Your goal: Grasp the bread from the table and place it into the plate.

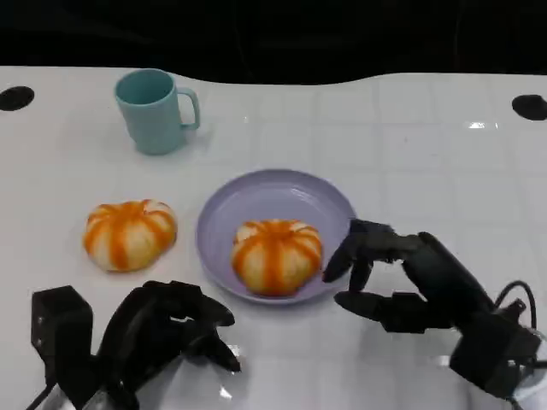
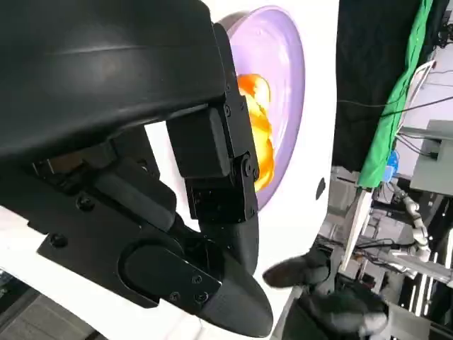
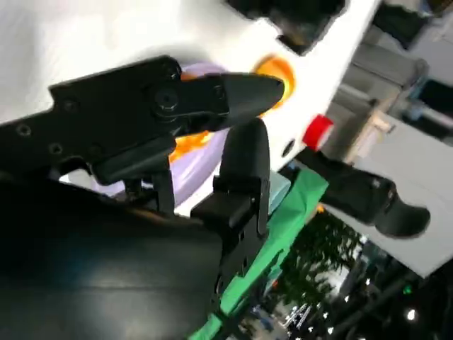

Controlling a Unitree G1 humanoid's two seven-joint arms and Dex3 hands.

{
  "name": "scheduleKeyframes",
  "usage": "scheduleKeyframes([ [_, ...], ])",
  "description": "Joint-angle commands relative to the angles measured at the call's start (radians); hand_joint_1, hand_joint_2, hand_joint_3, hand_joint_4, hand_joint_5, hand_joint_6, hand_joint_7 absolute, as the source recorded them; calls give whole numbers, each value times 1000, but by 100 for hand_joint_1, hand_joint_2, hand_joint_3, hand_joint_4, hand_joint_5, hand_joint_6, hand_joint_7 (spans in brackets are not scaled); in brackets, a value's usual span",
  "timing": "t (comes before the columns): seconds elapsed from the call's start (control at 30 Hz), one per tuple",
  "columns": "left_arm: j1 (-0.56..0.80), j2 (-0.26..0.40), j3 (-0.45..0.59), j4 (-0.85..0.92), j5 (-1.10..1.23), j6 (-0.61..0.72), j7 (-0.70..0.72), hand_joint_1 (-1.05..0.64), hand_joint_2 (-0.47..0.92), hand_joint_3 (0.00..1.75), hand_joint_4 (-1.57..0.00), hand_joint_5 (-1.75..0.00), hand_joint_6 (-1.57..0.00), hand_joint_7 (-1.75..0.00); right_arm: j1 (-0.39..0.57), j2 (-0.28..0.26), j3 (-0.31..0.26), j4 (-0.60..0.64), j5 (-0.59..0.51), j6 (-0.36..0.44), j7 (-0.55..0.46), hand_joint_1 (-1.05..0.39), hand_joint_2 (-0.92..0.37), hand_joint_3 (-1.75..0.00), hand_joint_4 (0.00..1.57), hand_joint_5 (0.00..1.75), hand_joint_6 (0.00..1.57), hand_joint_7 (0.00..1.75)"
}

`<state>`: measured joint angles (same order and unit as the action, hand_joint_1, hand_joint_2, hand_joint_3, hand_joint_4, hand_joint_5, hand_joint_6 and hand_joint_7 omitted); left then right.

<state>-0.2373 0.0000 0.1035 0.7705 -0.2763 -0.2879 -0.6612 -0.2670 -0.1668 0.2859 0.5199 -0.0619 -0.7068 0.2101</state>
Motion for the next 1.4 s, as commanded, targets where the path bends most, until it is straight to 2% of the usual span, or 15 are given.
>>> scheduleKeyframes([
  [0.03, 22, 13, 1, 5, 3, 14, -5, -105, 80, 0, -152, -59, -157, -23, 85, -10, -39, -90, 55, 35, 51, -53, -92, -35, 62, 175, 46, 173],
  [0.23, 21, 14, 1, 6, 2, 16, -7, -105, 80, 0, -152, -59, -157, -22, 168, 19, -69, -158, 77, 76, 58, -52, -92, -35, 74, 175, 53, 175],
  [0.4, 24, 12, 0, -3, 1, 29, -7, -105, 80, 0, -151, -59, -157, -23, 226, 36, -93, -198, 108, 128, 73, -54, -92, -32, 76, 175, 56, 175],
  [0.67, 26, 10, -4, -9, 4, 28, -9, -105, 80, 0, -150, -59, -157, -21, 291, 33, -133, -237, 123, 137, 94, -53, -92, -32, 72, 175, 55, 175],
  [0.87, 28, 5, -6, -11, 1, 28, -11, -105, 80, 0, -150, -59, -157, -21, 329, 51, -148, -266, 146, 157, 110, -54, -92, -30, 68, 175, 54, 175],
  [1.13, 33, 7, -7, -22, 0, 34, -13, -105, 80, 0, -150, -60, -157, -21, 391, 64, -160, -333, 212, 230, 146, -55, -92, -30, 64, 175, 54, 175],
  [1.4, 38, 9, -4, -31, 0, 43, -11, -105, 79, 0, -150, -60, -157, -20, 402, 71, -168, -333, 230, 244, 170, -57, -92, -27, 67, 175, 55, 175],
])
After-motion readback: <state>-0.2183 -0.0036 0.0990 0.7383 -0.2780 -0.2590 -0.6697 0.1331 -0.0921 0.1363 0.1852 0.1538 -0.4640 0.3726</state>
